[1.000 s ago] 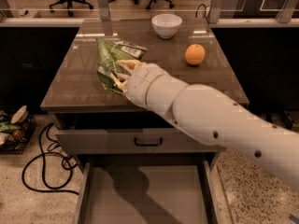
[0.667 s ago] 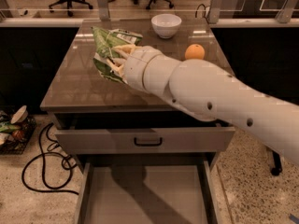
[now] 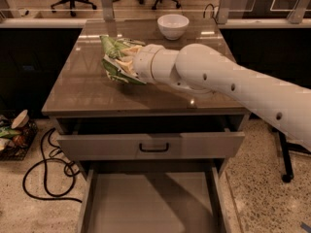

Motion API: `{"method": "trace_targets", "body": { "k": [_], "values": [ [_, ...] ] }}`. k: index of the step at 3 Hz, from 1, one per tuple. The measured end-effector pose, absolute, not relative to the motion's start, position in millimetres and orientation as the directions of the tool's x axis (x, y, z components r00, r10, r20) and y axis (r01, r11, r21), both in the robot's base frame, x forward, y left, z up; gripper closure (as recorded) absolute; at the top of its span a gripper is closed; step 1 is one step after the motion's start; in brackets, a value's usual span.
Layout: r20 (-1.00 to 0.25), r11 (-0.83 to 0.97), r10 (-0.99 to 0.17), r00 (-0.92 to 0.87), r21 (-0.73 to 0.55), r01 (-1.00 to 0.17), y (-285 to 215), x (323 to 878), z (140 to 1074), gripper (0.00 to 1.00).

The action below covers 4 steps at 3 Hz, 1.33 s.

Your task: Pick green jalapeno chip bag from middle drawer and place on counter

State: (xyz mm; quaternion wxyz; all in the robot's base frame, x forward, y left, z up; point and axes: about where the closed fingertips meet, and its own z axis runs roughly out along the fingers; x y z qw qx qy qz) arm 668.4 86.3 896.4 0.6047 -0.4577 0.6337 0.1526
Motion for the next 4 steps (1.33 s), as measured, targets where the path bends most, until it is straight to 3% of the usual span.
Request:
{"method": "trace_targets", "body": {
  "k": [1, 2, 4],
  "values": [
    [-0.919, 0.510, -0.380, 0.109, -0.306, -0.804, 88.7, 698.8, 870.6, 1.00],
    [-0.920, 0.504, -0.377, 0.103, -0.297, -0.811, 89.7, 704.1, 866.4, 0.87],
    [-0.921, 0.499, -0.376, 0.104, -0.296, -0.815, 94.3, 703.0, 866.0, 0.41]
  ]
}}
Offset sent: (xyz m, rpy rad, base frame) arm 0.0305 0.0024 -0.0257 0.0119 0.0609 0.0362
